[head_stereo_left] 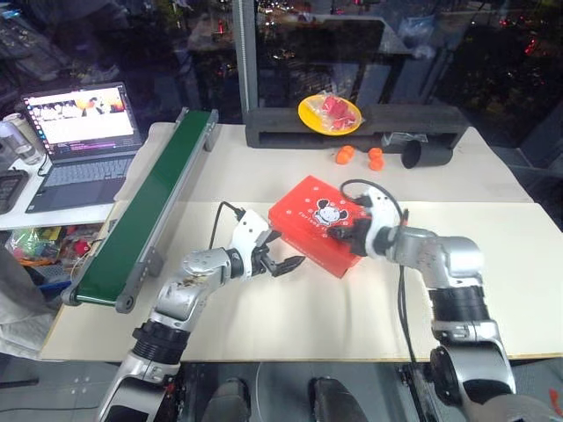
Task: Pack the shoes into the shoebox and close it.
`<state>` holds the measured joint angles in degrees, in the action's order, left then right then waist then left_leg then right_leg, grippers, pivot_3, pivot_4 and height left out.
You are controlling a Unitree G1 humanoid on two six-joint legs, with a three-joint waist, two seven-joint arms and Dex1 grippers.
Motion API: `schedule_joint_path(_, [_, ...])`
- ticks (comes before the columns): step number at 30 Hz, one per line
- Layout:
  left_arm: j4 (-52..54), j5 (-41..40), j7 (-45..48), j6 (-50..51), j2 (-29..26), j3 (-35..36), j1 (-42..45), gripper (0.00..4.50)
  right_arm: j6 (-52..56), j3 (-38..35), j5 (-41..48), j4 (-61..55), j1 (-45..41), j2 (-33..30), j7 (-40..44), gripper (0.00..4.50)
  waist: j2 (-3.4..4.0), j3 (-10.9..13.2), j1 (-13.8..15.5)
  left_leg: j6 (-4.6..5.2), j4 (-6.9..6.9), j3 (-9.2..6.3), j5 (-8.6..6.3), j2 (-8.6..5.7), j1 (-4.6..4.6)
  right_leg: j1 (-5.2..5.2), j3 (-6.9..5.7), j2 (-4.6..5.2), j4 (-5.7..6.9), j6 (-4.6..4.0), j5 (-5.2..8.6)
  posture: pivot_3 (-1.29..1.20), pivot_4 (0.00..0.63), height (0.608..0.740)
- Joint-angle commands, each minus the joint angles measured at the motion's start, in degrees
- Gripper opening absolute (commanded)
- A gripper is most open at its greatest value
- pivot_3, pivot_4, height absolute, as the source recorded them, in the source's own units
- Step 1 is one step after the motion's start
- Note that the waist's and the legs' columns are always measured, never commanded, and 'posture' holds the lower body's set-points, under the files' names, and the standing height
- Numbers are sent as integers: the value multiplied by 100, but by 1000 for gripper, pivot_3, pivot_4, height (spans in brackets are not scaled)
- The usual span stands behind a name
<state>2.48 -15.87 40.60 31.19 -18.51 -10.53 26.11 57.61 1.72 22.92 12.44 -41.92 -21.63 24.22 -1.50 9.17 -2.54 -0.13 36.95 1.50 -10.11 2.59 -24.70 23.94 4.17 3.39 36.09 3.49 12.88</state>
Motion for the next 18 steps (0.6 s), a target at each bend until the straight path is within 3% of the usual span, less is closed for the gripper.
schedule_joint_path(1, [201,15,-95,-82,-2,97,-16,4500,-111,420,-431,417,182,-115,108,32,-8,-7,4,0,0,0,0,0,3,-5,0,0,0,0,0,0,150,733])
schedule_joint_path(6, [273,33,-371,-121,1,285,-175,4500,89,383,-421,-295,419,-290,135,32,-25,-23,28,0,1,-1,0,0,8,-14,1,2,-2,0,0,0,150,733])
schedule_joint_path(15, [90,146,-2224,-567,487,1618,-254,4500,-1286,-1861,-700,-2079,1268,-772,-1133,32,-26,-21,207,0,2,-3,0,-8,-52,38,-1,11,-5,2,-1,0,150,733])
schedule_joint_path(18, [45,72,-2676,-518,669,1986,-231,4500,-1625,-1992,-1158,-2227,1655,-962,-1493,32,-26,-21,200,-1,-1,-3,-2,-7,-52,34,-2,11,-12,3,-1,0,150,733])
